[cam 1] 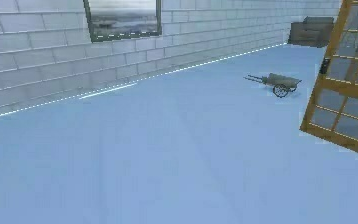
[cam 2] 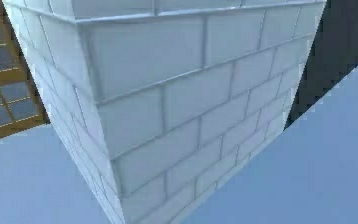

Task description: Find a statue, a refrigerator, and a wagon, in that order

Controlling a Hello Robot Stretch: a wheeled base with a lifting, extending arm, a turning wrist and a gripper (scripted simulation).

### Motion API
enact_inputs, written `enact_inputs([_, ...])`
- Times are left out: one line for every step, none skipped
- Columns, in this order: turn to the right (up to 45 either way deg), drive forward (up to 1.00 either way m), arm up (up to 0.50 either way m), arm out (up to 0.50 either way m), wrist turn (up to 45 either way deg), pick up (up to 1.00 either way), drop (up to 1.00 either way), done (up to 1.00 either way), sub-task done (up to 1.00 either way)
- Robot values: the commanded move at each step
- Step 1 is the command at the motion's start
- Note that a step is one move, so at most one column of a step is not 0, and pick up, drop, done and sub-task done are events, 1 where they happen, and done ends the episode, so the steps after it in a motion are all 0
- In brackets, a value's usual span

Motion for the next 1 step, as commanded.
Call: enact_inputs([0.0,0.45,0.00,0.00,0.0,0.00,0.00,0.00,0.00])
